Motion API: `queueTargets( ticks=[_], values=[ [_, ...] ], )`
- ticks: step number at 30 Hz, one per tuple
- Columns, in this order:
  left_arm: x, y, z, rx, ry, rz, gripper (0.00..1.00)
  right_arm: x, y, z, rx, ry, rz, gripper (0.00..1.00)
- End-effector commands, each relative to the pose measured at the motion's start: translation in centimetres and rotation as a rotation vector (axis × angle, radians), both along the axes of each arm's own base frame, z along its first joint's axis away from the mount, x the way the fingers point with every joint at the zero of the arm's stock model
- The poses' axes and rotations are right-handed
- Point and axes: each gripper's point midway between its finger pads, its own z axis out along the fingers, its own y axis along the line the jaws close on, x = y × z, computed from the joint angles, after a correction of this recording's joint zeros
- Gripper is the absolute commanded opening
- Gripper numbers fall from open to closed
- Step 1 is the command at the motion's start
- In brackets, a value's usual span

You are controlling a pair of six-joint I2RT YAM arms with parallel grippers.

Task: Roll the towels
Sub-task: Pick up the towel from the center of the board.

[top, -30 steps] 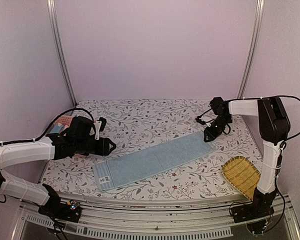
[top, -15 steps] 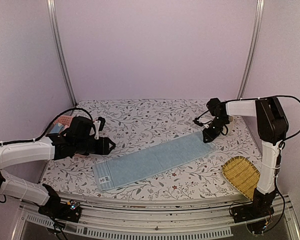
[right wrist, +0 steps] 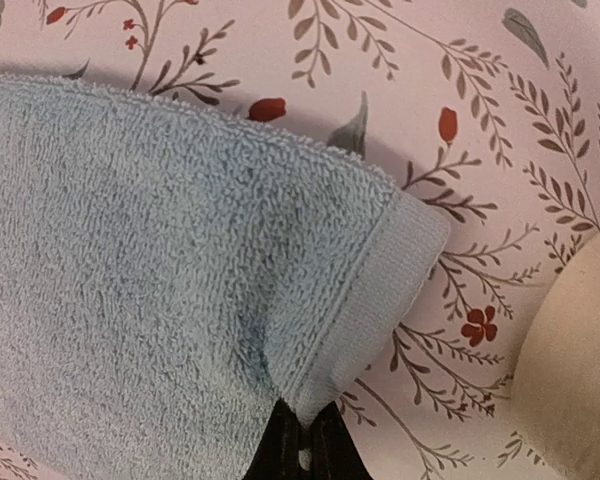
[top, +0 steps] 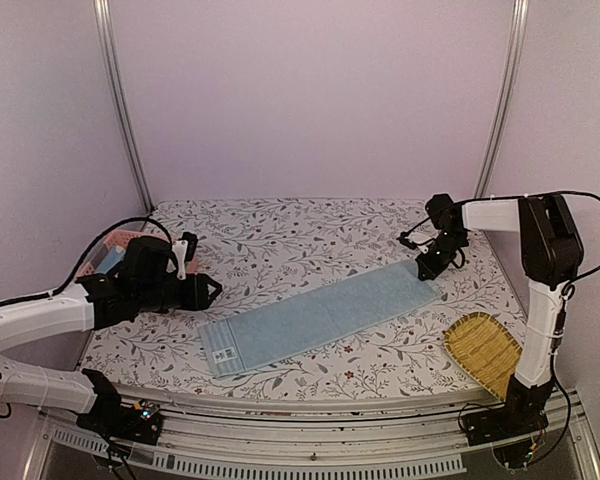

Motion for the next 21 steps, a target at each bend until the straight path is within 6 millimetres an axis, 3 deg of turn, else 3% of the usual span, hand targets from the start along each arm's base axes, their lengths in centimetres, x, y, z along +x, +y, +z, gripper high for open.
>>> queueTargets(
  ticks=[1, 5, 11, 16, 21],
  values=[
    [-0.8, 0.7, -1.0, 0.018, 0.02, 0.015, 0.48, 0.3, 0.3, 5.5, 0.077, -0.079, 0.012, 0.03],
    [-1.2, 0.5, -1.7, 0.009, 0.042, 0.001, 0.48, 0.8, 1.7, 9.5, 0.164, -0.12, 0.022, 0.03],
    [-2.0, -0.3, -3.0, 0.009, 0.103, -0.053, 0.48, 1.2, 2.0, 11.5, 0.212, -0.114, 0.015, 0.02],
    [-2.9, -0.5, -4.1, 0.022, 0.156, -0.082, 0.48, 2.7, -0.3, 12.3, 0.164, -0.144, -0.037, 0.02],
    [-3.5, -0.2, -4.8, 0.028, 0.175, -0.085, 0.48, 4.1, -1.4, 15.0, 0.157, -0.186, -0.064, 0.03]
  ],
)
